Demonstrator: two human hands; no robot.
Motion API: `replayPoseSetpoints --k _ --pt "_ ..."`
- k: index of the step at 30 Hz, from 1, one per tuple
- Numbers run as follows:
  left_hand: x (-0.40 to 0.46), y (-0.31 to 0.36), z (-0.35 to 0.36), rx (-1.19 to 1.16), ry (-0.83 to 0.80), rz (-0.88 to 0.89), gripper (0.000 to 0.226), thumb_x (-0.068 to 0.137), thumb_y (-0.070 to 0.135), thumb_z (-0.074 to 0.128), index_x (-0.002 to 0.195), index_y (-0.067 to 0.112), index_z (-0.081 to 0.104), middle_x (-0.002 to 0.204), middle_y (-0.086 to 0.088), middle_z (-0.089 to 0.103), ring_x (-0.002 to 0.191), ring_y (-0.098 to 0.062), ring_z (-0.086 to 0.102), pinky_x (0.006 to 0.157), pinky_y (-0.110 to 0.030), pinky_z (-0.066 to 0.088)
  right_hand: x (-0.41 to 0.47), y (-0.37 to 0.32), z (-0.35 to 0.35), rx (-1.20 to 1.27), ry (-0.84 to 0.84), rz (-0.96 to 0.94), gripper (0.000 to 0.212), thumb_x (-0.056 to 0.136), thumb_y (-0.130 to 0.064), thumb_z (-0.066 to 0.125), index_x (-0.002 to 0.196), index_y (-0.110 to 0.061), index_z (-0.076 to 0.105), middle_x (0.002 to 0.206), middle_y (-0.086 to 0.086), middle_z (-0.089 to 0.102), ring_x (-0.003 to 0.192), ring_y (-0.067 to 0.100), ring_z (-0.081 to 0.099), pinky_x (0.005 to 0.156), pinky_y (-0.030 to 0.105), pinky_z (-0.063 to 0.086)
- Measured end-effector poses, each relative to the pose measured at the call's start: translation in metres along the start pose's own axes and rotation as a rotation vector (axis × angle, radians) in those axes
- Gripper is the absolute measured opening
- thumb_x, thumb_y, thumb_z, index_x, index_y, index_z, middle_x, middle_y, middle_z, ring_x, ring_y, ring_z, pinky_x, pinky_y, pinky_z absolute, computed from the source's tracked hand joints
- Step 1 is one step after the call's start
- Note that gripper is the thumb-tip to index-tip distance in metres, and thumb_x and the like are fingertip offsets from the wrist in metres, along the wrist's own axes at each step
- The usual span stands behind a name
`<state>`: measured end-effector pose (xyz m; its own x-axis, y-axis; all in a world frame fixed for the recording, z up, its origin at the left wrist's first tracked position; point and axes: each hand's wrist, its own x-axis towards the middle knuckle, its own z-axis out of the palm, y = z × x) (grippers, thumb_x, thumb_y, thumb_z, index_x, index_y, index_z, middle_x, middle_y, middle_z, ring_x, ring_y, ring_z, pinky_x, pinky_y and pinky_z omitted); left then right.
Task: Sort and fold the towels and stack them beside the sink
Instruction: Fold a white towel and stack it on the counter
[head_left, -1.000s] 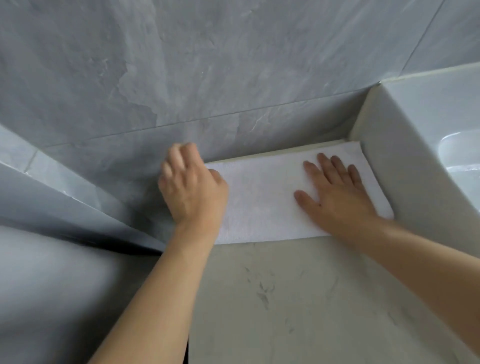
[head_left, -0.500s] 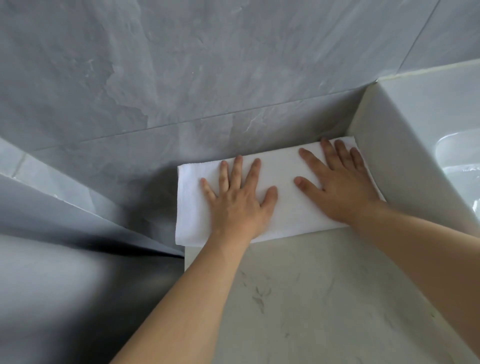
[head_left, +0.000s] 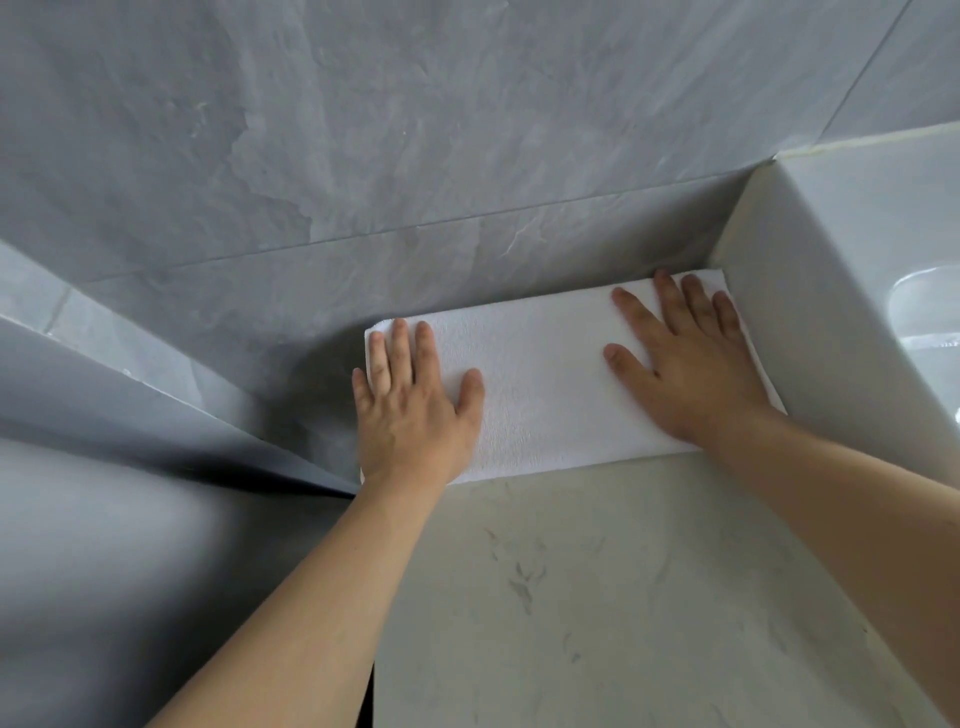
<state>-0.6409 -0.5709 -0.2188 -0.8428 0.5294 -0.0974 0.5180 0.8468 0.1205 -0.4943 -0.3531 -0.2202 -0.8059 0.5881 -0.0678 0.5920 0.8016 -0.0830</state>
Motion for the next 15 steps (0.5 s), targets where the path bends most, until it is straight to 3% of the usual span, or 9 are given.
replayPoseSetpoints --k 3,8,11,15 --pt "0.001 0.003 -0.003 0.038 -0.015 -0.001 0.075 0.097 0.058 0.012 0.159 0.018 -0.005 0.166 -0.003 -0.013 0.151 -0.023 -0.018 0.122 -0.048 -0.008 -0.001 -0.001 -0.002 0.042 0.004 -0.003 0.078 0.086 -0.064 0.003 0.156 -0.031 0.008 0.165 0.006 -0.003 0.151 0.026 -0.002 0.121 0.043 -0.007" --pt "-0.016 0.015 -0.021 0.295 -0.041 0.028 0.075 0.099 0.057 0.005 0.158 0.011 -0.001 0.167 -0.006 -0.007 0.152 -0.027 -0.014 0.12 -0.05 -0.014 -0.055 -0.014 -0.019 0.245 0.073 -0.053 0.073 0.091 -0.047 0.015 0.151 -0.008 0.029 0.161 0.012 0.019 0.148 0.029 0.018 0.121 0.04 0.004" --pt "-0.061 0.029 -0.025 0.128 0.004 0.125 0.074 0.098 0.054 0.01 0.158 0.01 0.008 0.167 -0.006 0.004 0.153 -0.026 -0.007 0.122 -0.045 -0.01 -0.112 -0.021 -0.025 0.304 -0.005 -0.079 0.071 0.092 -0.044 0.017 0.149 -0.006 0.034 0.159 0.012 0.026 0.147 0.029 0.022 0.122 0.036 0.005" --pt "-0.133 0.039 -0.036 -0.004 -0.067 0.269 0.083 0.089 0.054 -0.002 0.158 0.011 0.013 0.166 -0.006 0.013 0.153 -0.027 0.001 0.124 -0.042 -0.002 -0.174 -0.021 -0.047 0.314 -0.131 -0.088 0.076 0.088 -0.049 0.015 0.151 -0.008 0.031 0.159 0.011 0.026 0.147 0.026 0.021 0.12 0.032 0.006"
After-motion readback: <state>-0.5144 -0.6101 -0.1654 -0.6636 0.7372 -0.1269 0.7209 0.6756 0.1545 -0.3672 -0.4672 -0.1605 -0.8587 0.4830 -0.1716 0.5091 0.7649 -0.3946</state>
